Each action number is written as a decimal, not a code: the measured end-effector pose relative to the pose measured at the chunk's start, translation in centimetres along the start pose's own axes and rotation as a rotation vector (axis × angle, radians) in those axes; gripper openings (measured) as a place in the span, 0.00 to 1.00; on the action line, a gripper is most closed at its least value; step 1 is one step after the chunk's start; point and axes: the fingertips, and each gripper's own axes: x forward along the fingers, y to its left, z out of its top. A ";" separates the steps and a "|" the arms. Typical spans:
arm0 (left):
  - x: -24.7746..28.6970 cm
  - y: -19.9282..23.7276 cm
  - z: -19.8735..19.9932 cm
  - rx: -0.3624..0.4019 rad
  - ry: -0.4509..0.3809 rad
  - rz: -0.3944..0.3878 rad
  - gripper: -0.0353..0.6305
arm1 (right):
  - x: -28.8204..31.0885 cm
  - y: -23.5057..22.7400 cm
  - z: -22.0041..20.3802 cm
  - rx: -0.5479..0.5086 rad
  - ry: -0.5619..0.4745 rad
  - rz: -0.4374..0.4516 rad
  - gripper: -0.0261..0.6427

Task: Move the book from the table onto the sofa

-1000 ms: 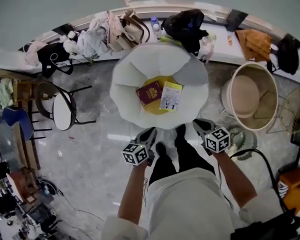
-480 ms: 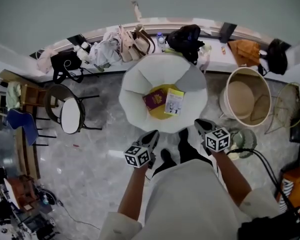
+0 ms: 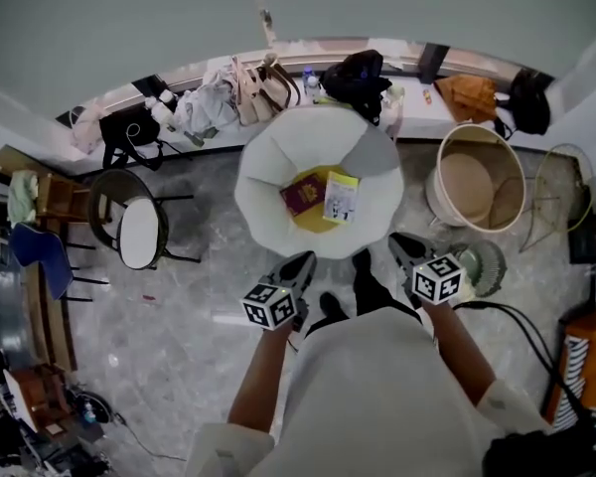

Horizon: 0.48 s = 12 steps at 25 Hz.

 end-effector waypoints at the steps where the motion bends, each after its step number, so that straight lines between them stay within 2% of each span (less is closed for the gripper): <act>1: -0.2 -0.2 0.0 0.006 0.003 -0.009 0.06 | -0.5 0.3 -0.2 0.000 -0.006 -0.007 0.11; 12: -0.3 -4.1 0.4 0.119 0.008 -0.013 0.06 | -6.2 -0.4 -0.2 0.003 -0.064 -0.043 0.11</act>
